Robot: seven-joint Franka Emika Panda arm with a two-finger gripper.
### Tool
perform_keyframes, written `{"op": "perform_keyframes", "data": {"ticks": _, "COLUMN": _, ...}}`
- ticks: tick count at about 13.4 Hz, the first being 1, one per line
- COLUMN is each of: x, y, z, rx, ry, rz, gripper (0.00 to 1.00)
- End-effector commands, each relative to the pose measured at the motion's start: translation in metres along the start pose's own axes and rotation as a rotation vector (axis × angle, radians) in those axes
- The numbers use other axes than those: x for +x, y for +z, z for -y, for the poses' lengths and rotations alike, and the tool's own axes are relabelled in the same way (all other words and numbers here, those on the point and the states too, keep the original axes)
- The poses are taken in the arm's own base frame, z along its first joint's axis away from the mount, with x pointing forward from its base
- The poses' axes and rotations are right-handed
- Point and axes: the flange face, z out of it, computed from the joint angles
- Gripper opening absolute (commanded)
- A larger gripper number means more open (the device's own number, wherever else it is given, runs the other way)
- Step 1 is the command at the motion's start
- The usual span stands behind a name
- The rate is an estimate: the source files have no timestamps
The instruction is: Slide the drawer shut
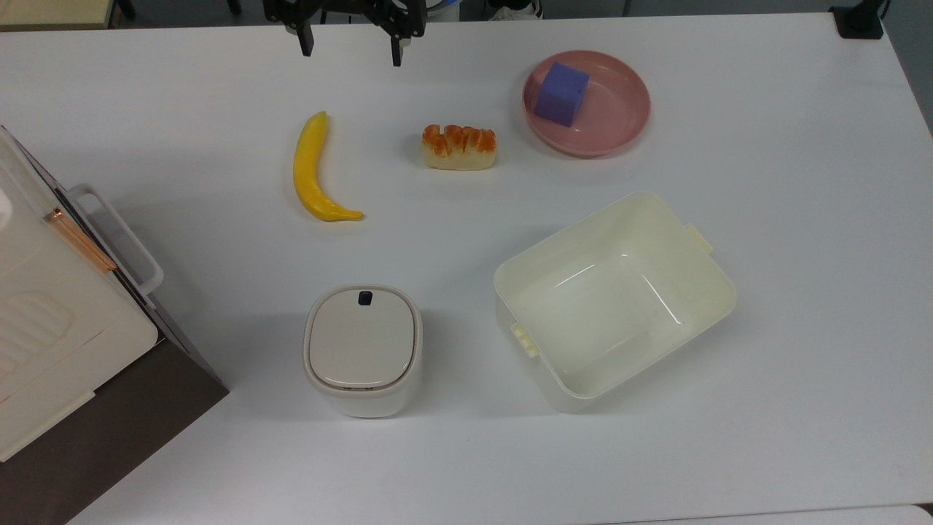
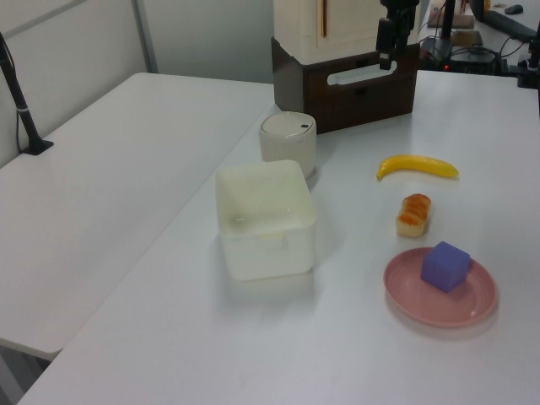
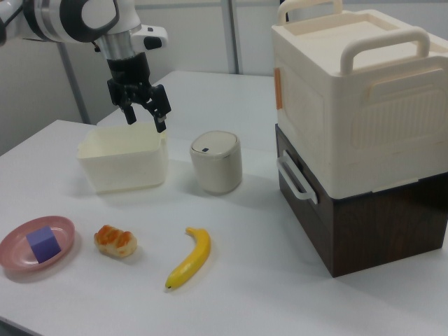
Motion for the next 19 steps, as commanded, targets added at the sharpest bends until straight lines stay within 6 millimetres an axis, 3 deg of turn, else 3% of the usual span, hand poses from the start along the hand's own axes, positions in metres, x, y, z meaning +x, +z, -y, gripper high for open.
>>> {"op": "perform_keyframes", "data": {"ticks": 1, "x": -0.008, "y": -0.004, "z": 0.001, "rx": -0.006, "ry": -0.023, "rz": 0.031, "gripper": 1.0}}
{"op": "perform_keyframes", "data": {"ticks": 5, "x": -0.008, "y": -0.002, "z": -0.004, "rx": -0.009, "ry": -0.019, "rz": 0.043, "gripper": 1.0}}
{"op": "perform_keyframes", "data": {"ticks": 7, "x": -0.007, "y": -0.003, "z": -0.019, "rx": -0.01, "ry": 0.005, "rz": 0.04, "gripper": 1.0}}
{"op": "perform_keyframes", "data": {"ticks": 13, "x": -0.006, "y": -0.004, "z": -0.019, "rx": -0.013, "ry": -0.027, "rz": 0.028, "gripper": 1.0}}
{"op": "perform_keyframes", "data": {"ticks": 15, "x": -0.005, "y": -0.006, "z": -0.017, "rx": -0.042, "ry": -0.053, "rz": 0.019, "gripper": 1.0}}
{"op": "perform_keyframes", "data": {"ticks": 19, "x": -0.004, "y": -0.007, "z": 0.01, "rx": -0.047, "ry": -0.09, "rz": -0.004, "gripper": 1.0}}
